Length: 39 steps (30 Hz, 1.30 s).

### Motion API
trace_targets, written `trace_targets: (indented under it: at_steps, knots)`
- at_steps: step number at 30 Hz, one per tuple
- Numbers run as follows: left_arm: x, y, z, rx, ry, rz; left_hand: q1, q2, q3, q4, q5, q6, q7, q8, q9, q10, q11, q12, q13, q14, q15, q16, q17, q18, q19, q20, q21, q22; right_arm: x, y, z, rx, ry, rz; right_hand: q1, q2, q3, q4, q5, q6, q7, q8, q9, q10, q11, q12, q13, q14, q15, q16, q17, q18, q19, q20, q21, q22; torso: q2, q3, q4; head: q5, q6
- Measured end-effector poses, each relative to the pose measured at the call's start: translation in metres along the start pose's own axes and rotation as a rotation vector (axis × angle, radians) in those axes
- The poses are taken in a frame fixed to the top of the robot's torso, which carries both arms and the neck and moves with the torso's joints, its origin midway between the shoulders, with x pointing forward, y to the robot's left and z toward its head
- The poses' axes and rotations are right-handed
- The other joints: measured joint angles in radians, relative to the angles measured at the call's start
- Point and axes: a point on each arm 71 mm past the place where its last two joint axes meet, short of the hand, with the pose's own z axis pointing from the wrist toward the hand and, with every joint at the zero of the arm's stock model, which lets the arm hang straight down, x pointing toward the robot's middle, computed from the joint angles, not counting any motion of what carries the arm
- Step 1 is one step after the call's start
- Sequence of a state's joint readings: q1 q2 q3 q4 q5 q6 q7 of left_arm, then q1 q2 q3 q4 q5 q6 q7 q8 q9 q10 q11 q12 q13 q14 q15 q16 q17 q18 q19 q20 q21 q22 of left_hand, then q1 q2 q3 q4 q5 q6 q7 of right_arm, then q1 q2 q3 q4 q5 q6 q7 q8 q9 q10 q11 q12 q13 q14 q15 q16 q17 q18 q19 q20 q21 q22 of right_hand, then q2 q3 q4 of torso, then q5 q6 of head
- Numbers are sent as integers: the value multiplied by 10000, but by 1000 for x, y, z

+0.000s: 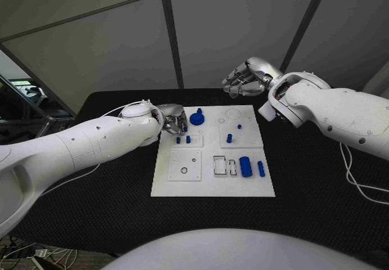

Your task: Assemble the parts on the task board

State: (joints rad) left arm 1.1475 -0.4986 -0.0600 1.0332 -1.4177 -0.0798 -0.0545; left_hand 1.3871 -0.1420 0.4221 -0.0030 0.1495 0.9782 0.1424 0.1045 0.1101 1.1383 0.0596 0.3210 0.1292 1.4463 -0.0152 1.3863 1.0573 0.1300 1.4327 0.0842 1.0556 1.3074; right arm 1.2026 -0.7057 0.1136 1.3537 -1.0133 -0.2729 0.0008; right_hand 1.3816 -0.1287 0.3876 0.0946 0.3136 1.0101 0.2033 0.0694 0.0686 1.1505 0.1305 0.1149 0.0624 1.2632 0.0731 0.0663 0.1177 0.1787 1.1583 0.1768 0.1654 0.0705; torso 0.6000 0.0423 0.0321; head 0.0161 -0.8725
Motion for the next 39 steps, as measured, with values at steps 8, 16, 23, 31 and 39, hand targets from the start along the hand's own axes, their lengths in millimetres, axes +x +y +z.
trace_targets:
  at_steps: [8,16,23,31,39]
  knots:
    - [-2,7,-1,-163,-32,-5,0,0,0,0,0,-87,-8,-69,-37,35,36,0,20,0,0,0,1,0,0,0,0,0,-1,-1,-1,39,-22,-206,56,-56,64,-65,0,0,0,0,0,-38,37,-43,0,-38,38,0,-24,0,0,0,-38,-9,-4,-1,0,-2,0]
    - [-10,18,-6,-362,-265,-163,0,0,-31,31,0,-228,61,-184,-96,-20,89,-133,44,-81,81,-76,-161,2,-61,61,-208,0,-5,-5,-3,90,-44,-1195,292,-156,-117,-383,-214,177,-176,0,20,108,-109,-43,16,553,-175,288,94,1,545,-250,206,140,-6,-8,0,-7,0]
    - [-34,35,-18,-581,-1024,-733,-78,-79,-154,98,0,-282,77,-233,-110,-235,160,-269,74,-440,154,-595,-1134,0,-438,148,-1386,0,-11,-12,-8,225,-41,-2856,452,-132,-464,-725,-553,403,-501,80,45,384,-384,70,62,1903,-649,1040,649,0,1730,-757,1115,596,-23,-12,19,-38,0]
    - [-53,57,-42,-674,-1899,-2064,-78,-78,-166,110,0,107,99,-74,-103,-395,251,-269,193,-1297,203,-1796,-3152,-2,-1289,205,-3711,0,-8,-21,-18,356,223,-4555,491,-92,-605,-776,-553,855,-719,146,63,861,-751,140,88,2038,-970,3894,2611,0,2702,-1233,2661,1530,-71,-20,65,-171,-1]
    - [-60,55,-71,197,-2553,-5339,-37,-38,-253,-35,0,318,18,50,-92,-37,109,508,609,-2979,194,-3676,-5728,842,-2838,250,-6794,-423,7,-37,-37,519,590,-5625,343,-240,-252,-650,-510,865,-709,29,54,768,-659,-188,74,2037,-969,6511,4863,-1,2671,-1287,4056,2629,-100,-58,102,-586,-1]
